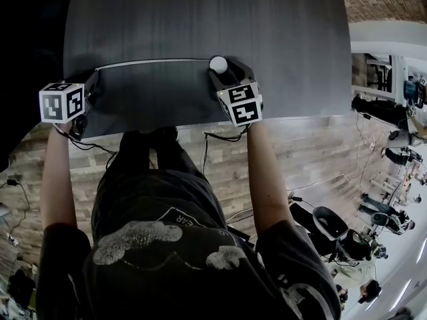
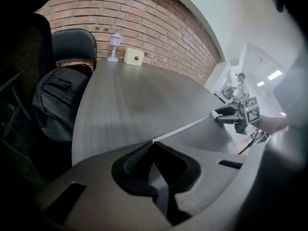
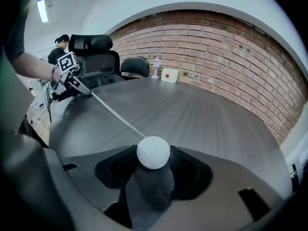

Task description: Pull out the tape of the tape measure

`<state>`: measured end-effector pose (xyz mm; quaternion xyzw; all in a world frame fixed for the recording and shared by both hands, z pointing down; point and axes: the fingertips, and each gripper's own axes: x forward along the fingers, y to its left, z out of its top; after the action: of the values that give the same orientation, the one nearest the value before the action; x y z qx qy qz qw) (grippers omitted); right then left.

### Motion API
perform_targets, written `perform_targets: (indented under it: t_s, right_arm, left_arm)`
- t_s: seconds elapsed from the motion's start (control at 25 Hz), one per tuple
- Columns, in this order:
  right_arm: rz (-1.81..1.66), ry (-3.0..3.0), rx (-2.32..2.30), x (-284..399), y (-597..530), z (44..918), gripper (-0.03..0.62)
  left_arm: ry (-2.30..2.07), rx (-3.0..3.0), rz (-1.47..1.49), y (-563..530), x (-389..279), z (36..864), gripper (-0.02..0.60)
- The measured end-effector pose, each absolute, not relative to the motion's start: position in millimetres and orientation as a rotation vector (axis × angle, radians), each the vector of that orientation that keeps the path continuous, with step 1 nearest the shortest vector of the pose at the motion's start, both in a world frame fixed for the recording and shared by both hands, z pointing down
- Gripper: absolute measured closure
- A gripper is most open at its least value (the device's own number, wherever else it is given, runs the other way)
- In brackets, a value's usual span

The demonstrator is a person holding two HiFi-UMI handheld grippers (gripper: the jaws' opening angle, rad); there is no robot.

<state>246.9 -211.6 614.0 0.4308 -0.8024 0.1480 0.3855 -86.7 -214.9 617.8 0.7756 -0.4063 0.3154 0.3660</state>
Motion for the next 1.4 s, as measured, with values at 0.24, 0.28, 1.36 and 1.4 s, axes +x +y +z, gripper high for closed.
perform_targets:
  t_s: [0.24, 0.28, 1.36, 1.4]
  right_arm:
    - [0.376, -2.045, 1.100, 246.1, -210.8, 616.4, 0.361]
    - [0.371, -2.045, 1.104, 246.7, -211.3, 616.0, 0.359]
    - [0.225, -2.336, 1.271, 244.0, -179.9, 476.4, 0.509]
    - [0.224, -2.347, 1.278, 243.2, -180.3, 472.1, 0.531]
  left_arm:
    - [-1.064, 1.984, 0.817, -214.3, -87.5, 623.3, 0.569]
    - [-1.066, 1.982, 0.812, -214.2, -87.5, 623.4, 0.569]
    - [-1.657, 2.092, 0.473, -131.6, -118.5, 454.6, 0.569]
    - [-1.676, 2.097, 0.460, -127.5, -119.2, 448.4, 0.572]
